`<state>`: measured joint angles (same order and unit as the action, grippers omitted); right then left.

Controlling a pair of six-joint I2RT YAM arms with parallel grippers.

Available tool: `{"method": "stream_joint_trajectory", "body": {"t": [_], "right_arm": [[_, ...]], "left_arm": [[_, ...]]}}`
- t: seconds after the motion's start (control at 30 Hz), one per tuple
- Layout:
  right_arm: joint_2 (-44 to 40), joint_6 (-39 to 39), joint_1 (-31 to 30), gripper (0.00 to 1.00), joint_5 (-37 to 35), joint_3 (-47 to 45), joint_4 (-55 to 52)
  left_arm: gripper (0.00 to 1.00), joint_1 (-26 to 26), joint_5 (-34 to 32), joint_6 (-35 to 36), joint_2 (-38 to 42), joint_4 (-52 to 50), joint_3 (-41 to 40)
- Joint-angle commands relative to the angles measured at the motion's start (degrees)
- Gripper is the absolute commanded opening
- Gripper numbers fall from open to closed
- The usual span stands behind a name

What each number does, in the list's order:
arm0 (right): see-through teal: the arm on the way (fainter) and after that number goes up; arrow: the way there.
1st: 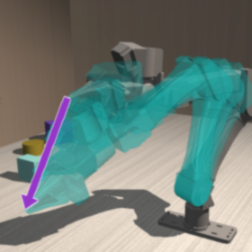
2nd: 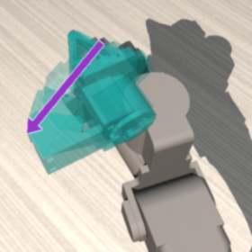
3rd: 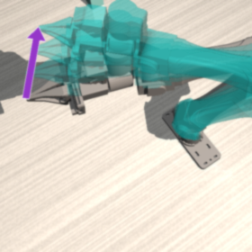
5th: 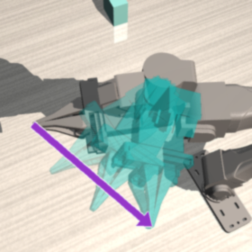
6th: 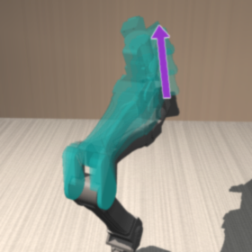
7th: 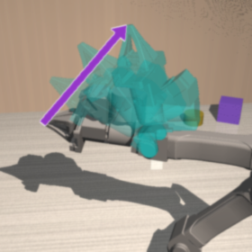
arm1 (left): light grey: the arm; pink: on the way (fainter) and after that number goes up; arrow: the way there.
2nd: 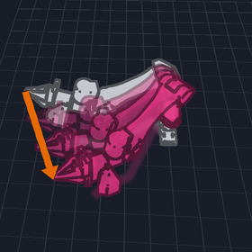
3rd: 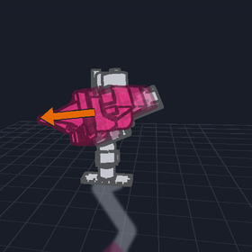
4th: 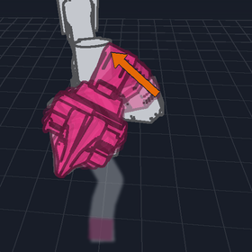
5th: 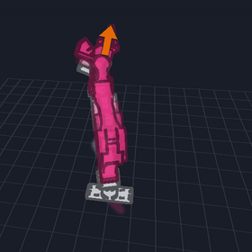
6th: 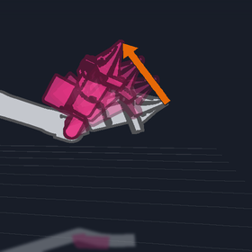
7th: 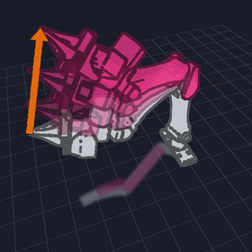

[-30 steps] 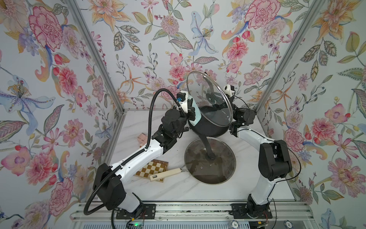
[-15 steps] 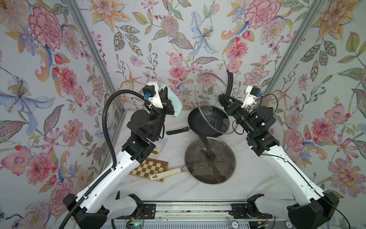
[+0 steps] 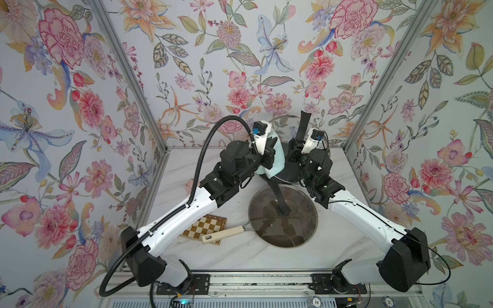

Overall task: Wipe the pot lid with a cloth
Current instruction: Wipe the pot lid.

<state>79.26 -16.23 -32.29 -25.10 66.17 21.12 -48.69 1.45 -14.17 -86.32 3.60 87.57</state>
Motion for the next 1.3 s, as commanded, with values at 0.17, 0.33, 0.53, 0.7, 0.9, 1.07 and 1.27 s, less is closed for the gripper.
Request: {"method": "stream_joint_trajectory", "body": {"t": [0.17, 0.33, 0.53, 0.7, 0.9, 1.07, 1.27], "right_arm": [[-11.5, 6.3, 0.0, 0.0, 7.3, 4.0, 0.6], [-17.6, 10.3, -2.9, 0.0, 15.8, 2.0, -8.6], [-23.2, 14.9, -9.7, 0.0, 13.5, -1.6, -13.0], [-25.0, 15.3, -12.3, 0.0, 8.8, -3.9, -12.4], [-24.9, 14.2, -10.9, 0.0, 0.8, -7.9, -2.8], [-22.1, 5.9, -2.8, 0.0, 1.9, -8.9, 3.4], [-15.1, 1.6, 0.8, 0.0, 0.0, -6.8, 11.1]], "left_arm": [[0.0, -1.8, 6.0, 4.3, -7.5, -12.0, 9.5], [0.0, -1.0, -2.2, 7.2, -11.5, -13.2, 14.6], [0.0, 2.5, -8.4, 7.1, -18.4, -13.7, 23.8], [0.0, 5.4, -12.0, 4.8, -20.7, -14.5, 27.5], [0.0, 6.3, -12.2, 2.8, -15.1, -13.1, 17.5], [0.0, 6.1, -9.4, -2.7, -9.0, -12.8, 5.0], [0.0, 2.2, -3.0, -4.5, -5.5, -11.3, -3.1]]}}
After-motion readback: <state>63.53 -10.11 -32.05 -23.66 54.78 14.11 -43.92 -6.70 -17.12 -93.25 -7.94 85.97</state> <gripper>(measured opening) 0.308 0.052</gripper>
